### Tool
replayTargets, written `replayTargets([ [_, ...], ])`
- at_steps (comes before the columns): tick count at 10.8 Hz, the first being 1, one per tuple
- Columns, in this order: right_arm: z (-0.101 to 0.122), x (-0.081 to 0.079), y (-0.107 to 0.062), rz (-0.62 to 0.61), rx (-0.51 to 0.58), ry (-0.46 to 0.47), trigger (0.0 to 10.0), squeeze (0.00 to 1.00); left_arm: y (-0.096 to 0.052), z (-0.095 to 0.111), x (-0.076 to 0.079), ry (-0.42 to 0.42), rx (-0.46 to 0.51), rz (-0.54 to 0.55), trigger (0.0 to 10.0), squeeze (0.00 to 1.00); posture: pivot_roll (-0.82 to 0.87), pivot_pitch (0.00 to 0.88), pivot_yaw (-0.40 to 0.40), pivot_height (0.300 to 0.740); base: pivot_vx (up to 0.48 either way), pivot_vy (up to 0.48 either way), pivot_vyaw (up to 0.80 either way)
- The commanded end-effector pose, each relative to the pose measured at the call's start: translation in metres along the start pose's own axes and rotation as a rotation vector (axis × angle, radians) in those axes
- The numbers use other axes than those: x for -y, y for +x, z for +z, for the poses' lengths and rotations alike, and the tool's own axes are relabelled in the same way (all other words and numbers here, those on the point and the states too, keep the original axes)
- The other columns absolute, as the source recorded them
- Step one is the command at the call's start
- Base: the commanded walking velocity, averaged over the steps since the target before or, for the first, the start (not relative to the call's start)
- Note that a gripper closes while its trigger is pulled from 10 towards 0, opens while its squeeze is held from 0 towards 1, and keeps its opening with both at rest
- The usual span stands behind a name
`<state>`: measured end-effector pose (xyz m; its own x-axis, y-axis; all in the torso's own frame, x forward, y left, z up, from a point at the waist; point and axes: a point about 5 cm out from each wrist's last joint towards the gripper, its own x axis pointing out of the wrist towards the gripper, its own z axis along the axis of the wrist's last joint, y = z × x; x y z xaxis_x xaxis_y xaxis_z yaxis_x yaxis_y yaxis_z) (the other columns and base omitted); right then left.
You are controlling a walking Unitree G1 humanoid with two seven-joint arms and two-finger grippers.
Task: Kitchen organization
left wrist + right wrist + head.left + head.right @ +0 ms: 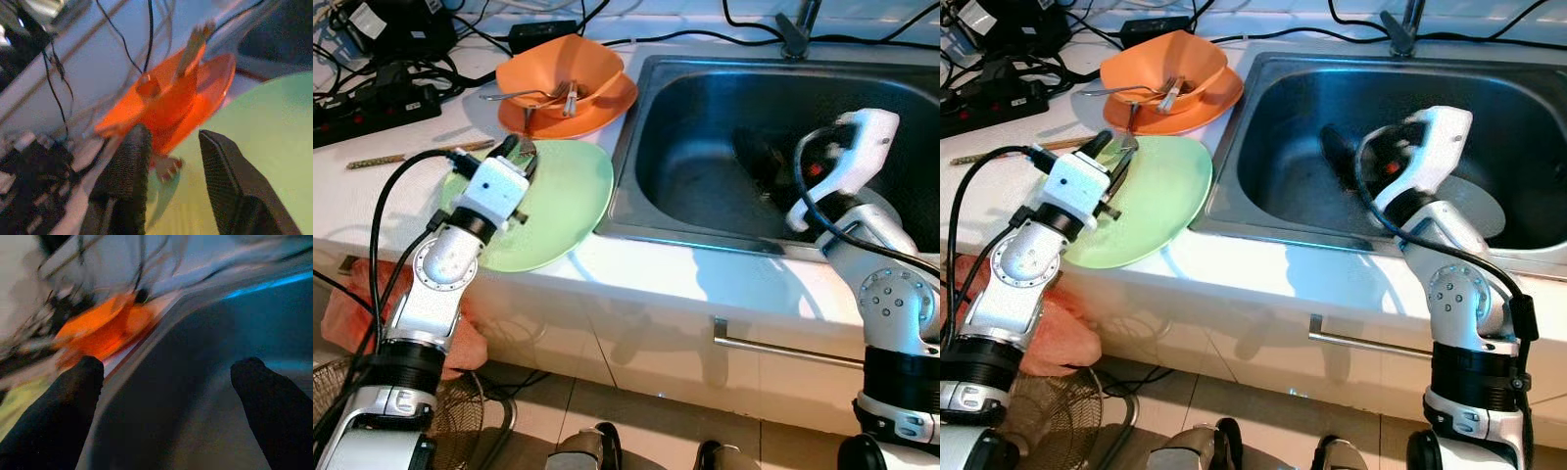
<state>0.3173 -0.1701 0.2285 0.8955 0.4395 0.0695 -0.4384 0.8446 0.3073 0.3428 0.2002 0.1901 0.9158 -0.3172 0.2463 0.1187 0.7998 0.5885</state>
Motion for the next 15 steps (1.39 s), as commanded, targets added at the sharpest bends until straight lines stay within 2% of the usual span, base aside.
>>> replayTargets([
  [1, -0.006, -0.012, -0.001, 0.08, -0.045, 0.007, 10.0, 0.0, -0.001, -0.005, -0.003, -0.017, -0.033, 0.001, 10.0, 1.0, 0.04, 0.143, 0.09, 0.74, 0.0, 0.0, 0.0],
  [4, -0.016, -0.023, -0.019, 0.255, -0.165, 0.032, 10.0, 0.0, 0.003, -0.009, -0.009, -0.028, -0.066, 0.012, 10.0, 1.0, 0.03, 0.146, 0.09, 0.74, 0.0, 0.0, 0.0],
  [7, -0.016, -0.021, -0.025, 0.278, -0.207, -0.011, 10.0, 0.0, 0.005, -0.02, -0.012, -0.051, -0.116, -0.023, 10.0, 1.0, 0.02, 0.147, 0.089, 0.74, 0.0, 0.0, 0.0],
  [11, -0.018, -0.027, -0.029, 0.314, -0.229, -0.028, 10.0, 0.0, 0.013, -0.027, -0.023, -0.02, -0.151, -0.018, 10.0, 1.0, 0.01, 0.154, 0.093, 0.74, 0.0, 0.0, 0.0],
  [15, -0.019, -0.033, -0.031, 0.328, -0.22, -0.039, 10.0, 0.0, 0.018, -0.034, 0.001, 0.052, -0.155, -0.062, 10.0, 1.0, 0.0, 0.154, 0.114, 0.74, 0.0, 0.0, 0.0],
])
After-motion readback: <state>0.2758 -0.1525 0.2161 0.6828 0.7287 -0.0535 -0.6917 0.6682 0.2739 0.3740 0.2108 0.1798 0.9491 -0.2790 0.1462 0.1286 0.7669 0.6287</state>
